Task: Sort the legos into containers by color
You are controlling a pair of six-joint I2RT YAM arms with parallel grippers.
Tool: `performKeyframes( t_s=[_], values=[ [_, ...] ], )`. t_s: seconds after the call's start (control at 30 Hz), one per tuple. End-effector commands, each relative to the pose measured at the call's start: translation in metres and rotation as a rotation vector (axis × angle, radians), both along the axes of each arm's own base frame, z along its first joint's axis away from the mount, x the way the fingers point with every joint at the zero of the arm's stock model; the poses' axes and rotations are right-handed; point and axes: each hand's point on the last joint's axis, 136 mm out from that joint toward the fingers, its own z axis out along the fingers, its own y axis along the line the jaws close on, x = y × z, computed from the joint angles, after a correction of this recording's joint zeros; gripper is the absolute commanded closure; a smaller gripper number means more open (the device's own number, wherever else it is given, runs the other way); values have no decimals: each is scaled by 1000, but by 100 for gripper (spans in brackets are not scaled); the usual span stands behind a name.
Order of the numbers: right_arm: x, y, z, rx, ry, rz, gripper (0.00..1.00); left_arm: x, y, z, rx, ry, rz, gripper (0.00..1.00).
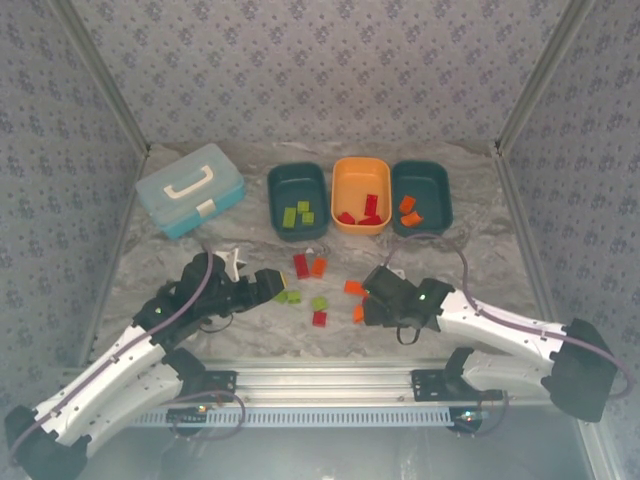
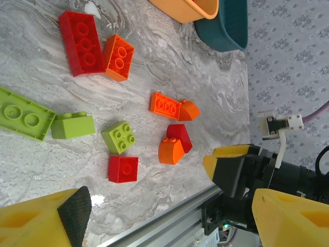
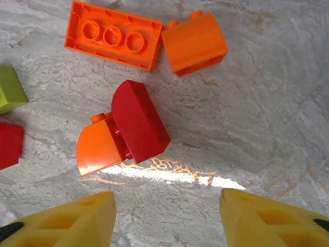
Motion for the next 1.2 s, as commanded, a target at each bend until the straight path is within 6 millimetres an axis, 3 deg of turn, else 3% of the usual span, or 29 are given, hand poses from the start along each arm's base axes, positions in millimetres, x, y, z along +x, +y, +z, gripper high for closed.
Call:
performKeyframes(
  t_s=[0.0,0.3,0.67,0.93,1.17],
  values=[
    [12,10,-4,46,2,-46,47,1,3,1,-1,7,23,16],
    [32,19,-12,70,19,-59,53,2,4,5,-7,-5,32,16],
    [41,27,-22,59,45,-75,46,6,1,5,-7,-3,29,16],
    [46,11,-31,8,54,-135,50,7,-1,8,-8,-7,28,16],
    [39,1,-35,8,73,-149,55,8,-2,6,-6,-4,28,16]
  ],
)
